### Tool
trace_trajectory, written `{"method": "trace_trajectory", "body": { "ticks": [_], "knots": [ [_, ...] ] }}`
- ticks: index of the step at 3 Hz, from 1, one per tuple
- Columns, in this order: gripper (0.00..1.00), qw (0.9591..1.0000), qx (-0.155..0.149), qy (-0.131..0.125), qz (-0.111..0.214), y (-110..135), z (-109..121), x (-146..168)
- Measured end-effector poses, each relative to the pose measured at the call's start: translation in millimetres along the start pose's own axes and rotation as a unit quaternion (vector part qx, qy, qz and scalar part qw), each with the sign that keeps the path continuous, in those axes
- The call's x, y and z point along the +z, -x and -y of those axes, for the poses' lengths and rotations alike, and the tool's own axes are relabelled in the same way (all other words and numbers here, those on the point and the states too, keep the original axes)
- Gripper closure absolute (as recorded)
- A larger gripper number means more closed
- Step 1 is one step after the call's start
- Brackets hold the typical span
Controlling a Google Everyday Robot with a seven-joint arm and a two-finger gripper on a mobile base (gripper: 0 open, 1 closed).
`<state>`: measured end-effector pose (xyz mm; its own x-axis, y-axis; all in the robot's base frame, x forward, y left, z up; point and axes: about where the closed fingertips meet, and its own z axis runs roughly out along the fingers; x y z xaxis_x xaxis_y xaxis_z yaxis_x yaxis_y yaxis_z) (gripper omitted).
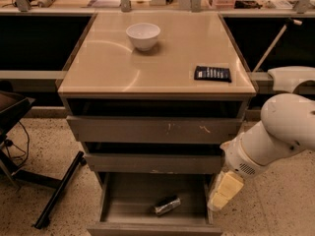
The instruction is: Pick redbull can from bottom drawer and place on counter
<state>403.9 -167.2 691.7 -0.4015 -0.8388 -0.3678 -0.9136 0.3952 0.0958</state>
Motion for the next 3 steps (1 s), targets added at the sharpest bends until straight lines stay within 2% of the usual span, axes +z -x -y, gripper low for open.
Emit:
{"method": "trace_trajectory", "body": {
  "ticks": [2,3],
  "knots": [
    [0.0,0.9999,-0.006,0.007,0.006,1.5,-5.7,10.1],
    [0.0,0.9968,-0.012,0.066,0.044,17.4,-29.6,74.5]
  ]
}}
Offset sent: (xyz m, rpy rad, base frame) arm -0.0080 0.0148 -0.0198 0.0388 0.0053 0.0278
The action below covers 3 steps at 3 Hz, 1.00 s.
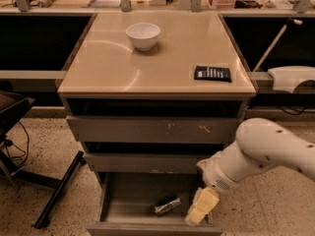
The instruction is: Pick redbull can from bottom drawer and place on counter
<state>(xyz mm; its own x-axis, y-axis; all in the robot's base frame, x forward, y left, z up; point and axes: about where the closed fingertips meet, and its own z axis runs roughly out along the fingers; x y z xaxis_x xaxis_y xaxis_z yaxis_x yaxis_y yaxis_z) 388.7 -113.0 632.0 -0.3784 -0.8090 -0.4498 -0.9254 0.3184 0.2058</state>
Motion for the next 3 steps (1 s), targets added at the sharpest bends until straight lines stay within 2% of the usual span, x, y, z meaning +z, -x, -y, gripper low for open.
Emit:
{"method": "trace_trajectory", "body": {
  "ticks": [1,2,3],
  "knots": [
    [0.0,0.9968,0.014,0.062,0.048,16.3,-9.3,82.8],
    [0.0,0.9899,0.042,0.101,0.09,24.9,-13.5,148.6],
    [0.0,0.9881,0.052,0.112,0.092,19.1,-16.7,160.9]
  ]
}}
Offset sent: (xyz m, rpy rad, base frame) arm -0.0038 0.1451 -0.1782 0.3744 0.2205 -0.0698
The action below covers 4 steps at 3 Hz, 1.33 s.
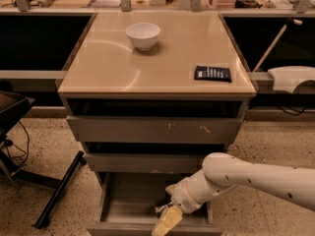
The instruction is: Pick redbull can from bottom drawer and place on counter
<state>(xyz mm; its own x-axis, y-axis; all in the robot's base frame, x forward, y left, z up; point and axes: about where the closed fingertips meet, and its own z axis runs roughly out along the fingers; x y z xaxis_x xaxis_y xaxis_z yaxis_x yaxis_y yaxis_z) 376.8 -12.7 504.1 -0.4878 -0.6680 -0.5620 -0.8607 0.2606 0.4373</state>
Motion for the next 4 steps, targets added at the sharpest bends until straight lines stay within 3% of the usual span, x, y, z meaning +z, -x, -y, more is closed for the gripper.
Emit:
{"method": "trace_trajectory", "body": {
  "ticks": [1,2,3,4],
  "knots": [
    [0.0,1.0,-0.001,-0.001,0.0,0.4,0.0,-0.4],
    [0.0,0.9999,0.011,-0.013,0.001,-6.9,13.3,21.1],
    [0.0,0.9979,0.027,-0.059,-0.004,-28.1,42.3,46.7],
    [0.0,0.9916,0.036,-0.124,0.001,-40.8,52.6,43.7]
  ]
}}
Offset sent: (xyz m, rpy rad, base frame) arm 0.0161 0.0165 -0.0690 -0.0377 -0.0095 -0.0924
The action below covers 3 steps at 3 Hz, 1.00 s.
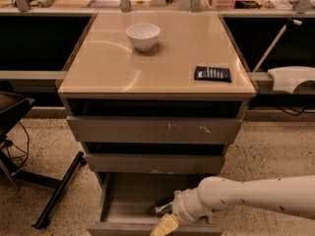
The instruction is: Pick redbull can from bottom drawer and place on counter
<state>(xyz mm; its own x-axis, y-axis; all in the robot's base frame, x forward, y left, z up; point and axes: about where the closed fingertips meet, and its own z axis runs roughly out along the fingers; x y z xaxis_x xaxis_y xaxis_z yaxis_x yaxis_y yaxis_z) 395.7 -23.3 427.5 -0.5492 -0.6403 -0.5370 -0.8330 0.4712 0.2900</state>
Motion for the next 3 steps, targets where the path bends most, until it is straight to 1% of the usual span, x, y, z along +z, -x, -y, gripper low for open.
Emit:
{"method": "trace_trajectory", "body": {
  "ticks": [1,2,3],
  "knots": [
    [0.0,0.9995,0.001,-0.026,0.015,3.5,7.7,0.4],
    [0.0,0.9995,-0.011,-0.024,0.014,4.6,16.1,-1.5],
    [0.0,0.9967,-0.063,-0.052,0.008,35.8,41.7,-8.5]
  ]
}}
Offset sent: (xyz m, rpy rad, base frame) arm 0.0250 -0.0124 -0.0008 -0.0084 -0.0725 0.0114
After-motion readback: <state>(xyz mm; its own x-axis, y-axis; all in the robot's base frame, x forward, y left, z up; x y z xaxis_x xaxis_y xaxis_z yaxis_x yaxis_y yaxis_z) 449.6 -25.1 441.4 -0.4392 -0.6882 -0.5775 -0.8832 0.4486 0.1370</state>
